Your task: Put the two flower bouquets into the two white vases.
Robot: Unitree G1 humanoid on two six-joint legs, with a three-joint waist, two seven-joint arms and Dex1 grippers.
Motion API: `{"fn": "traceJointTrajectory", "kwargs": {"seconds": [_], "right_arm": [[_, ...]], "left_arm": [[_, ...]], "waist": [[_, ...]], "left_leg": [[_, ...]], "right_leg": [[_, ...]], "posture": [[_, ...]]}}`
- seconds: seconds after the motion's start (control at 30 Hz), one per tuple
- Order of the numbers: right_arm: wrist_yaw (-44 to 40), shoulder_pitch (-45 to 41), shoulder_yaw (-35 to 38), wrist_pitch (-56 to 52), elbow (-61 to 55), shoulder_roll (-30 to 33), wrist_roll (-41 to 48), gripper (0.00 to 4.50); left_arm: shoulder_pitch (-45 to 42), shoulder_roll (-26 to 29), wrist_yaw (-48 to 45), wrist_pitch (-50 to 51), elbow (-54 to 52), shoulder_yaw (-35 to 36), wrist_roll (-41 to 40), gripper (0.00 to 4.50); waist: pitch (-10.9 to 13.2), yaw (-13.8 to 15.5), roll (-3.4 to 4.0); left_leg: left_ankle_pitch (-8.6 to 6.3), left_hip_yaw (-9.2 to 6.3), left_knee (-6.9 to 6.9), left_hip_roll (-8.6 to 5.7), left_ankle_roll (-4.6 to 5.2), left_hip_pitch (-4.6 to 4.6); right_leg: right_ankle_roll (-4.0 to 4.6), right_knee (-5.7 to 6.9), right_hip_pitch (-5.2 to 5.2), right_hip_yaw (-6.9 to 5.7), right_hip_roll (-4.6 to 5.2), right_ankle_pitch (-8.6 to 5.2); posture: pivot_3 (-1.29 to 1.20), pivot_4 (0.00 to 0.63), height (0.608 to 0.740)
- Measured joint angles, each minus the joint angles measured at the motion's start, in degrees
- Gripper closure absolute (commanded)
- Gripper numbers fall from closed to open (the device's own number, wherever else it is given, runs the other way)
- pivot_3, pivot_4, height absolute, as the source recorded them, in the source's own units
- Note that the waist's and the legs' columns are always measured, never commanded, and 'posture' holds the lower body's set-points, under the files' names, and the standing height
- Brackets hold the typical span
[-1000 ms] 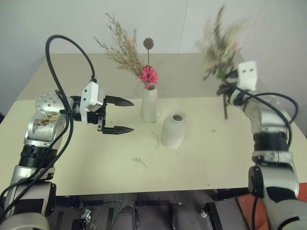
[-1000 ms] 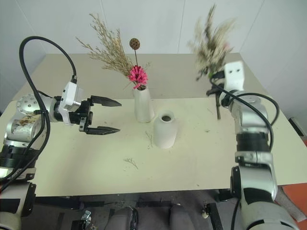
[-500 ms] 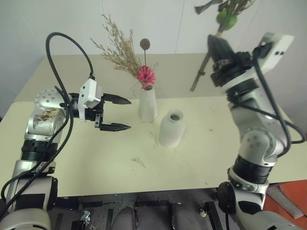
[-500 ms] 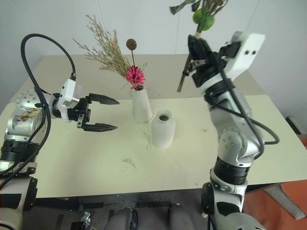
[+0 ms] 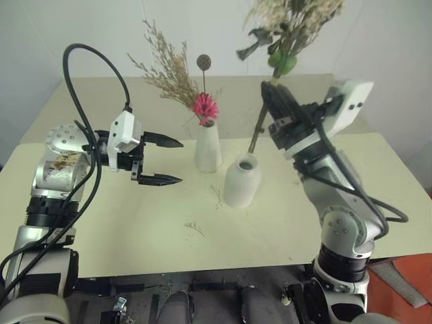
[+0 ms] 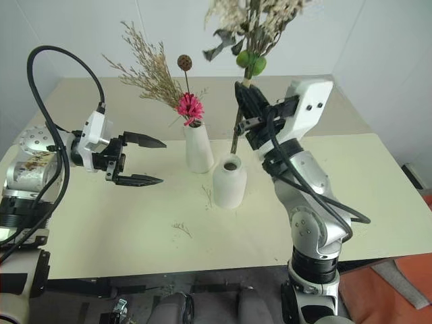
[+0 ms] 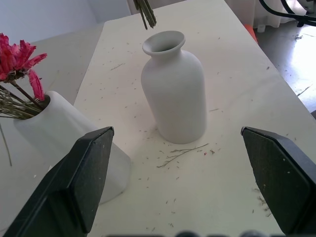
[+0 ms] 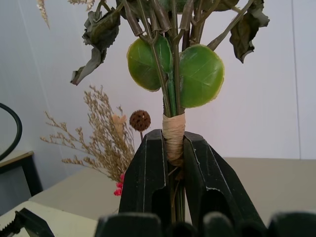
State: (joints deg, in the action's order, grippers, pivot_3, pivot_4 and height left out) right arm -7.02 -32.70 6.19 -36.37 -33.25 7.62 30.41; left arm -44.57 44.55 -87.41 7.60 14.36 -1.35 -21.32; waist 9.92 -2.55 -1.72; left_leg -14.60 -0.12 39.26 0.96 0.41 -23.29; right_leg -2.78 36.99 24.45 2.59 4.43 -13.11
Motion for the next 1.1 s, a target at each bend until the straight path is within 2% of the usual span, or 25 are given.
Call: {"fn": "traceJointTrajectory", "kwargs": {"seconds": [0.43,0.83,1.1], "right_arm": [[-0.5,5.5,-3.9,4.8,0.1,-0.4,-3.0,4.26],[-3.0,9.8,-7.2,8.1,0.6,-0.7,-4.6,0.13],[-3.8,13.3,-8.1,9.2,-0.4,-1.2,-4.6,0.06]], "left_arm": [[0.3,0.5,0.0,1.0,-1.0,0.0,0.0,0.00],[0.3,0.6,0.3,1.1,-1.0,0.0,0.0,0.00],[0.3,0.5,0.4,0.8,-1.0,0.0,0.7,0.00]], "waist": [[0.0,0.1,0.00],[0.0,0.0,0.00],[0.0,0.1,0.00]], "left_leg": [[0.00,-0.01,0.00,0.00,0.00,0.01],[0.00,-0.01,0.00,0.01,0.00,0.02],[0.00,-0.02,0.00,0.01,0.00,0.02]], "right_leg": [[0.00,-0.01,-0.02,-0.01,0.00,0.00],[0.01,-0.01,-0.03,-0.01,-0.01,-0.01],[0.01,-0.02,-0.04,-0.02,-0.01,-0.01]], "posture": [[0.00,0.150,0.740],[0.00,0.150,0.740],[0.00,0.150,0.740]]}}
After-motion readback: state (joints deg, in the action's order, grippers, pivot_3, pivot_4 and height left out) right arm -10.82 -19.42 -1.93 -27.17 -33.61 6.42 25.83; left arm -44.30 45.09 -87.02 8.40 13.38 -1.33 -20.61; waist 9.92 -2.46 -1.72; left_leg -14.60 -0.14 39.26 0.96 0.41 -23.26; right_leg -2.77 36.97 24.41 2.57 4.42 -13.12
